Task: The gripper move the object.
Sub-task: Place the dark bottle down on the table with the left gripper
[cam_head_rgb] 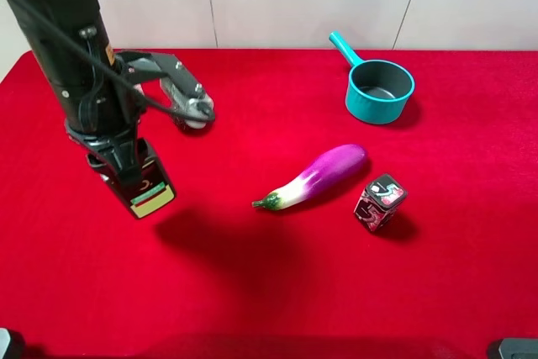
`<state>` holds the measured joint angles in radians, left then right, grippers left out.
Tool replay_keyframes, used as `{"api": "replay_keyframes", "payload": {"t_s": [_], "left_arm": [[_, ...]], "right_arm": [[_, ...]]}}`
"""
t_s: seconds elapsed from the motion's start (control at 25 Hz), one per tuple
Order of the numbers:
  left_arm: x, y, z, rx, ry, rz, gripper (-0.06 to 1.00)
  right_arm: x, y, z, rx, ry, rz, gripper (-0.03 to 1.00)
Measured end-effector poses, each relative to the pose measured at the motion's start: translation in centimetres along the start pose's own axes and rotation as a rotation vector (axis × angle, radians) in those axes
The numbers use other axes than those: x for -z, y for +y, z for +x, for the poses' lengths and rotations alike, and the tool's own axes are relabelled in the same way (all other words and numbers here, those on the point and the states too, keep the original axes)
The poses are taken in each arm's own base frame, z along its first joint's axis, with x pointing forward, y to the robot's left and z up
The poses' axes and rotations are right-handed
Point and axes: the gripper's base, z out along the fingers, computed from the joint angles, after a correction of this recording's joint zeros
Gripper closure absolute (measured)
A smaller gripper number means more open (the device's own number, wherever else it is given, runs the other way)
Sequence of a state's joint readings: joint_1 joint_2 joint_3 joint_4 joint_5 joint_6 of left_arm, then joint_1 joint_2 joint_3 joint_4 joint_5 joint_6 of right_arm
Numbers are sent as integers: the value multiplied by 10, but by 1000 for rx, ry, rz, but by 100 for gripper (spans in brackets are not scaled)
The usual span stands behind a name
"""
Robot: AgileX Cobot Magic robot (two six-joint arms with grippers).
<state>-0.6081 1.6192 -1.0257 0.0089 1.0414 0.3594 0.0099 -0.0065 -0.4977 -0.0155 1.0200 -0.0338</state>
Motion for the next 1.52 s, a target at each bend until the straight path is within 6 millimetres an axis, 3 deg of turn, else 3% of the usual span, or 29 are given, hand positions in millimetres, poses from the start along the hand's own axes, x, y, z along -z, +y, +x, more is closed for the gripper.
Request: {"api": "replay_keyframes", "payload": {"t_s": [0.6,0.92,1.28,1.52], "left_arm": [[64,11,-31,243,-213,-36,52],[89,18,-49,318,-228,-30,52],[100,41,-109,331,-309,-53,52],[95,52,-141,352,-348,-43,52]], "right_arm": [[0,0,0,0,0,0,27],[0,0,0,0,-1,0,27],[0,0,0,0,-1,0,27],[0,0,0,0,-1,0,27]]}}
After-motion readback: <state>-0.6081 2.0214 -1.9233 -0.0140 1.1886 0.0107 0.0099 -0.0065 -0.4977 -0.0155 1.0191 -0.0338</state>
